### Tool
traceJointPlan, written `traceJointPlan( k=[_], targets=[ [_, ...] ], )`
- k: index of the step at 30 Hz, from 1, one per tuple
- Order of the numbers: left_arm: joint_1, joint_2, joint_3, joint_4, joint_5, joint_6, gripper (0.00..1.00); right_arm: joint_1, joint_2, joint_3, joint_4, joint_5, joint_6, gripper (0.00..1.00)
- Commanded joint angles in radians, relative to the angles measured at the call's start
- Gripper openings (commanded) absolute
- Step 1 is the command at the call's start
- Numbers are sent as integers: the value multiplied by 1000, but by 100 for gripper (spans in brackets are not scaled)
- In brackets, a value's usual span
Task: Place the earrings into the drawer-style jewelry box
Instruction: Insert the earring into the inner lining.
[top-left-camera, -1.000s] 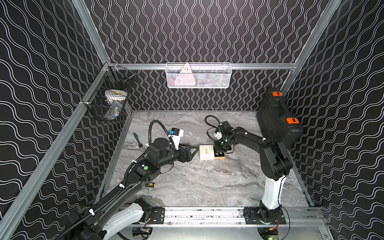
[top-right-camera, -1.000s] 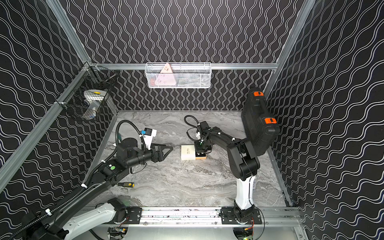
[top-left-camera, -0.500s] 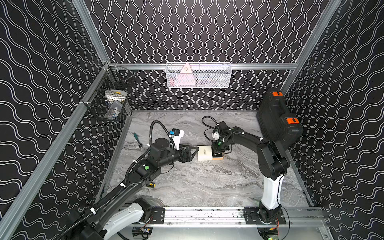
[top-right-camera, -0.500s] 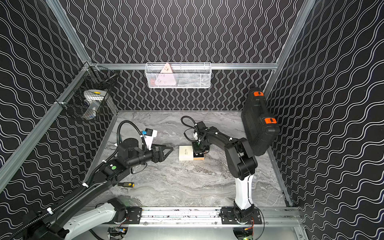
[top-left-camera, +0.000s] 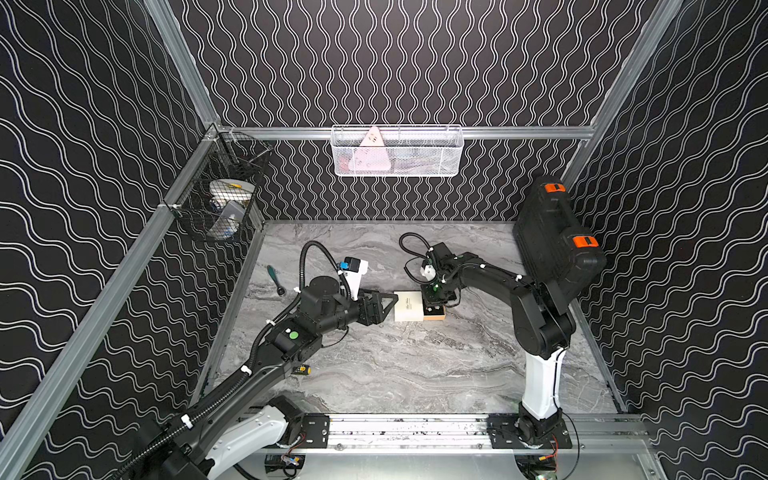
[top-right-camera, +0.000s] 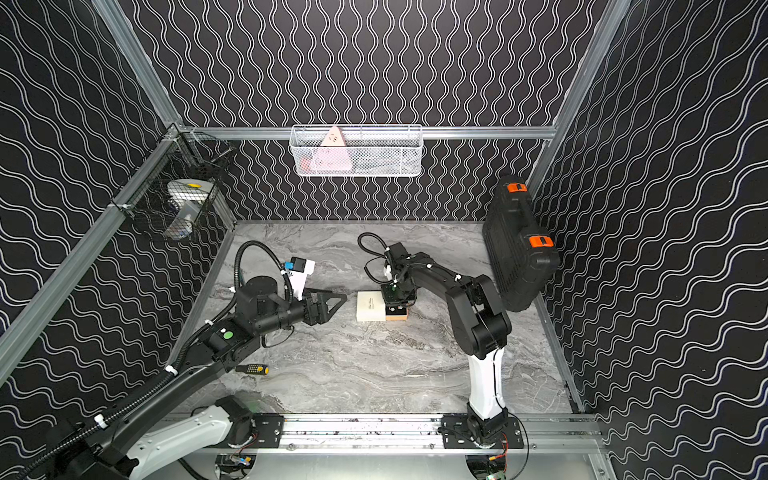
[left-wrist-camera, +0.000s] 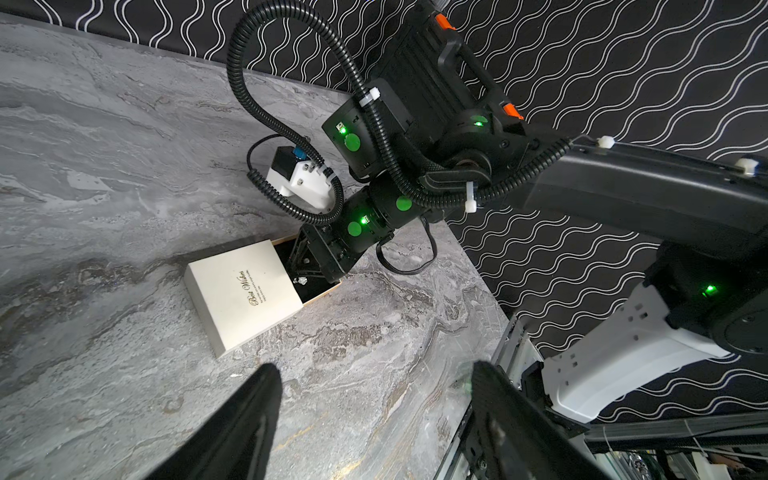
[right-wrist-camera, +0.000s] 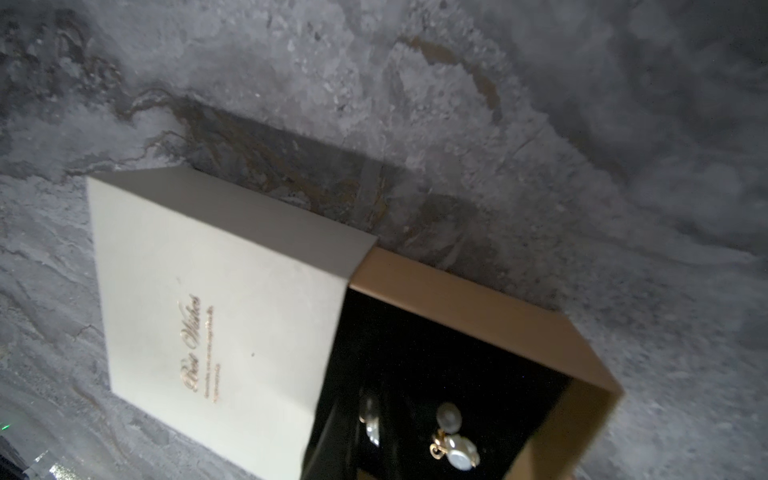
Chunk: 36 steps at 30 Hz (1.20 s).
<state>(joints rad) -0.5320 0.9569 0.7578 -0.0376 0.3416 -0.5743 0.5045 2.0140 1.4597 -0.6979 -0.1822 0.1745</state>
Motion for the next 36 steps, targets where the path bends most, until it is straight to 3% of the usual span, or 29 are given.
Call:
traceJointPlan(
  k=[1, 14, 26, 36],
  targets=[
    [1, 0, 0, 31, 4, 14, 77, 5, 4, 15, -38, 18, 0, 11],
    [1, -5, -3, 28, 0, 16, 77, 20, 63, 47, -81, 44, -4, 12],
    [1, -7, -6, 27, -3, 14, 77, 22, 41, 74, -82, 32, -8, 24],
    [1, -6, -8, 31, 1, 12, 78, 21, 15, 76, -79, 46, -6, 26]
  ],
)
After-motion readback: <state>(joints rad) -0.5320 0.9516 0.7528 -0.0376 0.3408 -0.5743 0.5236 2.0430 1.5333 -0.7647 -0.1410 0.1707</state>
